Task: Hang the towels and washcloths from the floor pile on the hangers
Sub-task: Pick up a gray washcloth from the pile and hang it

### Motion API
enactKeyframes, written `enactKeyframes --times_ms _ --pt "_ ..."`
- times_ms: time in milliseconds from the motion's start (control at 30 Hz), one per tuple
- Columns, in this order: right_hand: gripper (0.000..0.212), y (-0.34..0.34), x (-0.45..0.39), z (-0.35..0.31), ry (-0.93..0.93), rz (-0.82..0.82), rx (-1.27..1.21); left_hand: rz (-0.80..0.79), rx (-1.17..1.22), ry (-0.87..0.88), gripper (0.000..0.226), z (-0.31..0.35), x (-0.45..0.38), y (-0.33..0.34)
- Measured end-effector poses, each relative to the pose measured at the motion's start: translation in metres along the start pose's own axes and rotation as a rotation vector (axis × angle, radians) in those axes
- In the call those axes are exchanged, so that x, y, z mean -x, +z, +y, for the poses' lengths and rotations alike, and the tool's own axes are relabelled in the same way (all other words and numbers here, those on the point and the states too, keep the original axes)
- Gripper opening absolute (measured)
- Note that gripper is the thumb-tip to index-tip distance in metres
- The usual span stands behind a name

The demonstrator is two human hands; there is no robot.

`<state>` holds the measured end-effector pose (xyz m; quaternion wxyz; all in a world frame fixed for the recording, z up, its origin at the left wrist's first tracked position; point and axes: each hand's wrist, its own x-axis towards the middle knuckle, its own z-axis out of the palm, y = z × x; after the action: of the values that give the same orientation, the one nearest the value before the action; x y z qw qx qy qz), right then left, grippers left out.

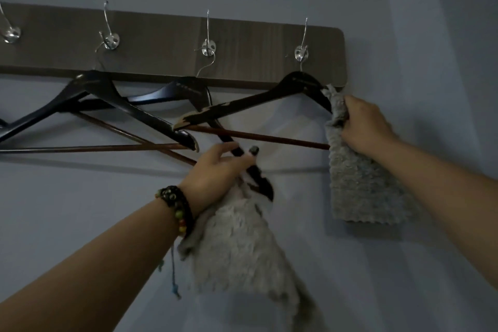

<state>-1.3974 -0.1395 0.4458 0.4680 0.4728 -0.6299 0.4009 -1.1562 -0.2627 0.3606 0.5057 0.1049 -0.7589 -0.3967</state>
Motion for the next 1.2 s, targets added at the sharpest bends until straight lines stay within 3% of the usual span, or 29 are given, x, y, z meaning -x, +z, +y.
enactKeyframes --times_ms 100,200,300,500,667,733,833,867,900,1000,1200 --pt "0.018 0.002 0.006 -0.002 0.003 -0.030 0.011 0.004 0.189 -0.024 0.066 0.002 -0.007 0.005" --pt "0.020 0.001 0.015 0.001 0.003 -0.022 -0.029 -0.032 0.222 -0.023 0.036 0.009 -0.010 0.019" --pt "0.024 -0.003 0.021 0.003 -0.024 -0.028 -0.065 -0.024 0.291 -0.020 0.023 0.015 -0.015 0.037" --pt "0.054 -0.027 0.026 -0.004 -0.096 0.055 -0.186 0.020 0.314 -0.018 0.028 0.013 -0.029 0.058" --pt "0.087 -0.030 0.027 -0.024 -0.088 0.105 -0.305 -0.032 0.380 -0.050 0.038 0.012 -0.028 0.066" --pt "0.079 -0.020 0.030 -0.027 -0.104 0.136 -0.243 -0.057 0.401 -0.063 0.039 0.014 -0.028 0.066" --pt "0.035 -0.006 0.040 -0.021 -0.194 0.190 -0.050 -0.074 0.413 -0.061 0.039 0.018 -0.025 0.069" --pt "0.017 -0.004 0.044 -0.019 -0.220 0.166 -0.047 -0.074 0.434 -0.061 0.036 0.019 -0.024 0.069" --pt "0.013 -0.003 0.049 -0.016 -0.226 0.102 -0.075 -0.079 0.461 -0.063 0.033 0.021 -0.023 0.069" --pt "0.052 -0.011 0.057 -0.007 -0.072 -0.205 -0.121 -0.100 0.477 -0.080 0.031 0.023 -0.021 0.065" --pt "0.069 -0.035 0.047 0.010 0.140 -0.487 -0.052 -0.076 0.428 -0.033 0.030 0.025 -0.015 0.065"
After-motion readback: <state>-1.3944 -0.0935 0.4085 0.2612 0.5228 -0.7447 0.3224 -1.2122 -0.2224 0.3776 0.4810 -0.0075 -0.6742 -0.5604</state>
